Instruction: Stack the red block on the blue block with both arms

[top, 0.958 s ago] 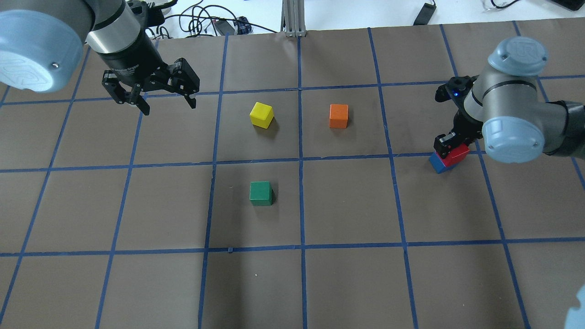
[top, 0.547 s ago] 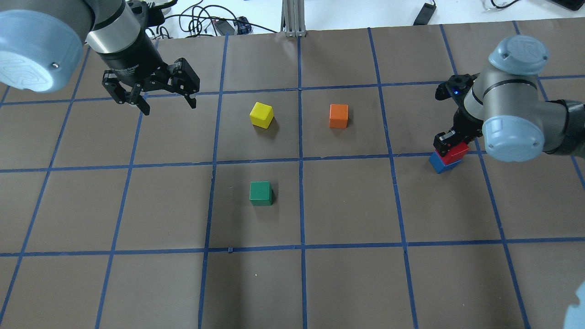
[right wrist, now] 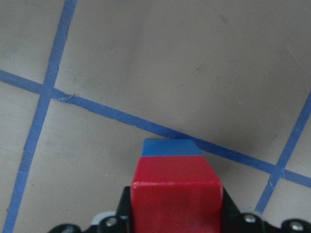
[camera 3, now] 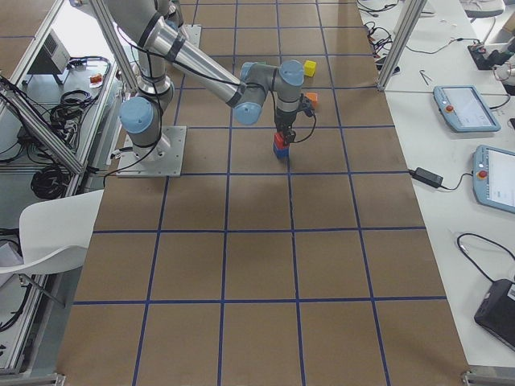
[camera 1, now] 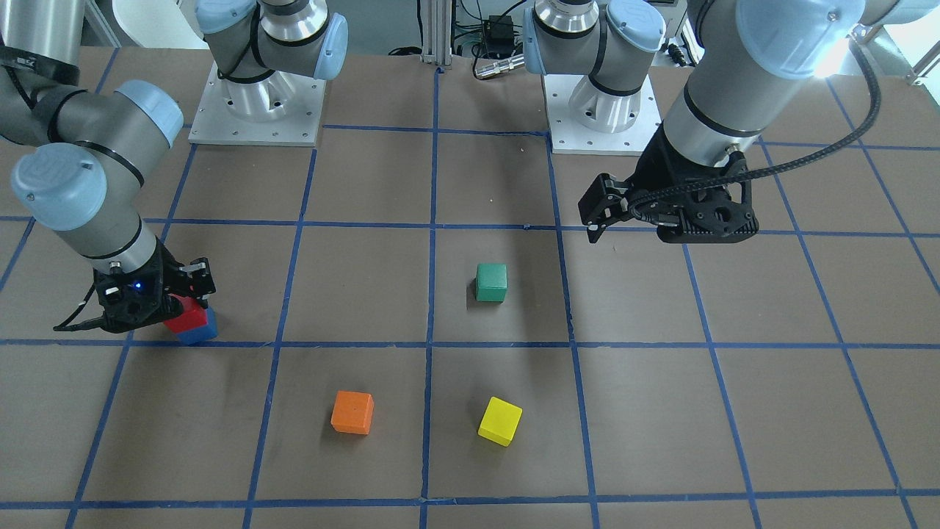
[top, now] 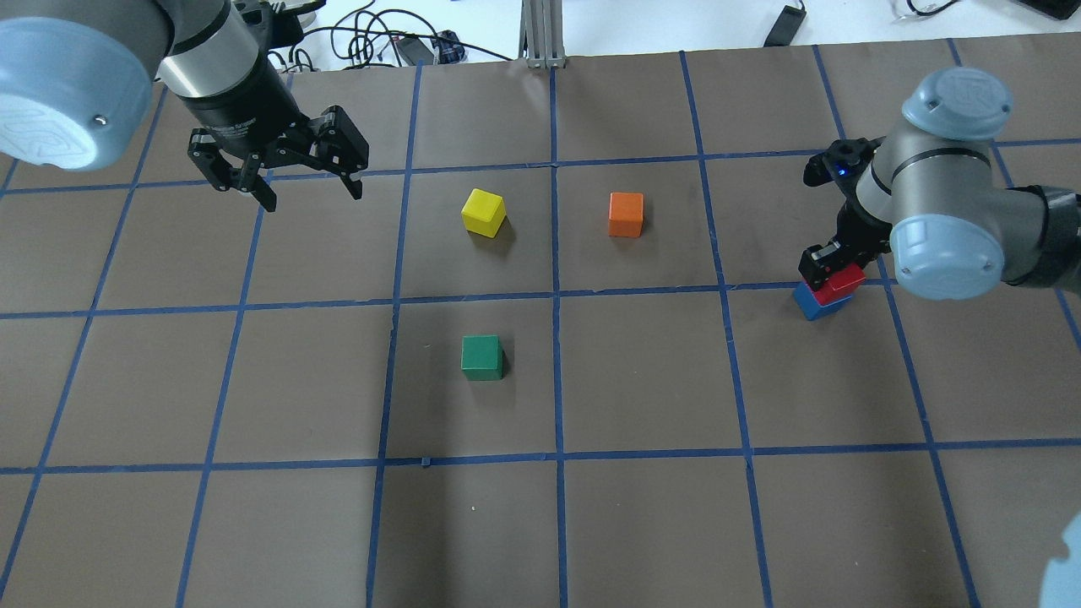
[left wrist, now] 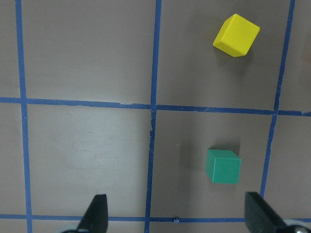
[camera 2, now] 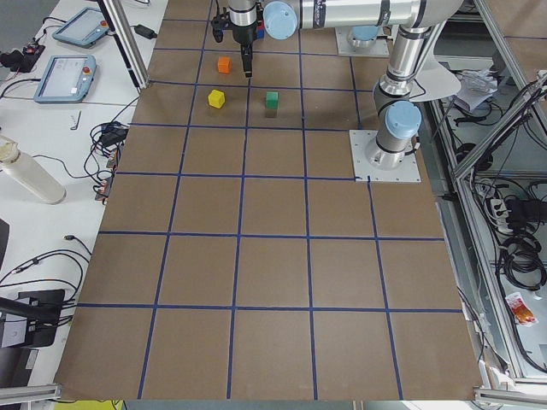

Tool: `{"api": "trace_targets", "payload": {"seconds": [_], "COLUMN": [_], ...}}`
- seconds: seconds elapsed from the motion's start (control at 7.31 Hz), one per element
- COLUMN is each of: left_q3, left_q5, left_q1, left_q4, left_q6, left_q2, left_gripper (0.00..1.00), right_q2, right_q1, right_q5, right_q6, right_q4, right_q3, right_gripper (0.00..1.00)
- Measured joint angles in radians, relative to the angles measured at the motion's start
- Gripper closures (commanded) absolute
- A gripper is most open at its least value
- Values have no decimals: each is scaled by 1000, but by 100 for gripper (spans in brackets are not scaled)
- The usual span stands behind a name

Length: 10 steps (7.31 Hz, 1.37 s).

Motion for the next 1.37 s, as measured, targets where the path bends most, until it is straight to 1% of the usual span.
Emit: {"api": "trace_targets", "payload": {"seconds": [0.27,0.41,0.55,0.68,0.82,0.96,1.09,1.37], "left_q3": [0,0,0,0,2,3,4,7], "left_q5": [0,-1,-1,-1,-1,2,6,11], "left_q1": [0,0,0,0,0,0,-1,-9], "left_q4": [0,1,1,2,2,2,3,5], "left_q6": [0,0,0,-1,-2,-3,-6,-13], "left_q2": [-1,-2,-2,-3,-2,-1,-2,-3], "left_gripper": [0,0,0,0,0,0,0,0], "right_q2": [1,-10,-30,-61,-105,-148,-177,-196], "right_q1": [0,0,1,8,37,94,150,202], "right_q5": [-14,-28,-40,-35,-17,0,6,17], "right_q6": [1,3,14,71,196,333,416,513], "right_q4": [4,34,110,199,261,297,341,491], "right_q3": [-8,-31,-81,-137,-179,-209,-244,-365], "right_gripper": [0,0,0,0,0,0,0,0]}}
